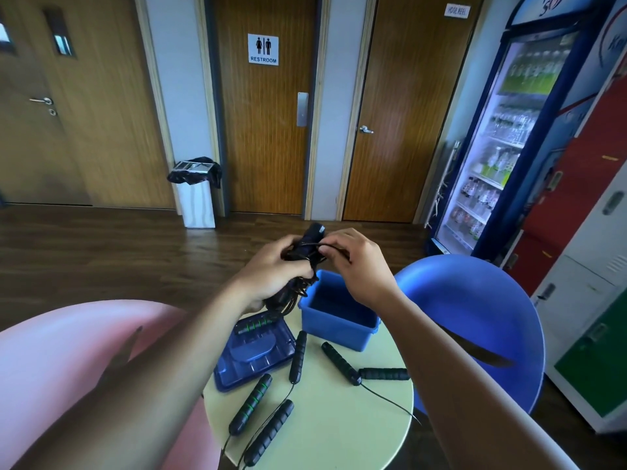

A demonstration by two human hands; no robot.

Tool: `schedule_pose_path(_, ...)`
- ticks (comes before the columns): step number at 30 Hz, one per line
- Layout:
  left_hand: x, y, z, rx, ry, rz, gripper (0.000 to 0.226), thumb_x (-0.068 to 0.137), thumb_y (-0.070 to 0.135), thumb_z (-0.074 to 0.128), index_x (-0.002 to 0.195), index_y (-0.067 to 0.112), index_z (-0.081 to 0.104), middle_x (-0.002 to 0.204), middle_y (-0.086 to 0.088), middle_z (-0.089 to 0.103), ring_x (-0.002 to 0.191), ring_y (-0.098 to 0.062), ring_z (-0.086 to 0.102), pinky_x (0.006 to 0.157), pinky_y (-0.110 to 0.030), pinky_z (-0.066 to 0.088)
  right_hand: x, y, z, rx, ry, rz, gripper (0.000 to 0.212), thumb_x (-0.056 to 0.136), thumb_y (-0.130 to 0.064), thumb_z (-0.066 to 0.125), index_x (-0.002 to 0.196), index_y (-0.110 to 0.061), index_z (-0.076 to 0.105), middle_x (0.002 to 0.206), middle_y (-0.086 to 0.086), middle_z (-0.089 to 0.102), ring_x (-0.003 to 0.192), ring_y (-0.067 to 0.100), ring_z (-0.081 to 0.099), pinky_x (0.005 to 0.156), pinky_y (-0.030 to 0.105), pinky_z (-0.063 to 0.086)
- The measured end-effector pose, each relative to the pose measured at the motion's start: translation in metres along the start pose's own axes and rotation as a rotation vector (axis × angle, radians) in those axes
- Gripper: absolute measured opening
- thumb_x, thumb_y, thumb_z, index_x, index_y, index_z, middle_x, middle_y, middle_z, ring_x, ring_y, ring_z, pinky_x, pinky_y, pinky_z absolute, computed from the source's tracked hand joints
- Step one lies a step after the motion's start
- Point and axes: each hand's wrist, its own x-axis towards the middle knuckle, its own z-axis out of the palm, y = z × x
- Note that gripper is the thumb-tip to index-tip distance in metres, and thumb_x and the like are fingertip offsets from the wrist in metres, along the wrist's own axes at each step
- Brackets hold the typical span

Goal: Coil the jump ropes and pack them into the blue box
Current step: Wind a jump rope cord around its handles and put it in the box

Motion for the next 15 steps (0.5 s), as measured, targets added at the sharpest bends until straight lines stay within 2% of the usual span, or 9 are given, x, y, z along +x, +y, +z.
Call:
schedule_pose_path(3,-0.0029,0.0014,0.0015,-0.194,-0.023,-0.060,0.042,0.070,0.008,0.070,0.111,0.018,0.067,0.080,-0.014,0.071,0.061,-0.028,0.066,0.052,-0.031,0.054,0.0035,-0.0004,-0.0030,-0.028,-0.006,-0.030,0.012,0.094,-0.018,0.066,0.102,-0.013,0.075,0.094,0.000,0.067,0.085,0.012,0.059,0.076,0.017,0.044)
schedule_pose_path(6,-0.0028,-0.0011,0.0026,-0.332,-0.037,-0.077,0.040,0.071,0.007,0.067,0.110,0.017,0.068,0.088,-0.026,0.069,0.069,-0.035,0.065,0.053,-0.034,0.054,0.0050,-0.0024,-0.0010,-0.088,0.037,-0.079,0.011,0.094,-0.019,0.066,0.099,-0.014,0.074,0.089,0.002,0.070,0.082,0.015,0.058,0.073,0.025,0.045)
schedule_pose_path(11,-0.0028,-0.0034,0.0060,-0.458,-0.055,-0.056,0.036,0.072,0.008,0.066,0.106,0.018,0.073,0.096,-0.030,0.065,0.081,-0.042,0.060,0.056,-0.036,0.054,0.0035,-0.0085,-0.0018,-0.047,0.098,-0.080,0.010,0.093,-0.019,0.067,0.095,-0.012,0.075,0.085,-0.002,0.071,0.075,0.006,0.057,0.069,0.010,0.040)
schedule_pose_path(15,-0.0028,-0.0037,0.0069,-0.467,-0.043,-0.040,0.043,0.062,0.015,0.074,0.105,0.018,0.074,0.098,-0.032,0.063,0.081,-0.042,0.061,0.058,-0.039,0.054,-0.0037,-0.0087,0.0002,0.033,0.095,0.014,0.010,0.092,-0.022,0.070,0.089,-0.014,0.075,0.074,-0.009,0.067,0.065,0.003,0.056,0.060,0.013,0.040)
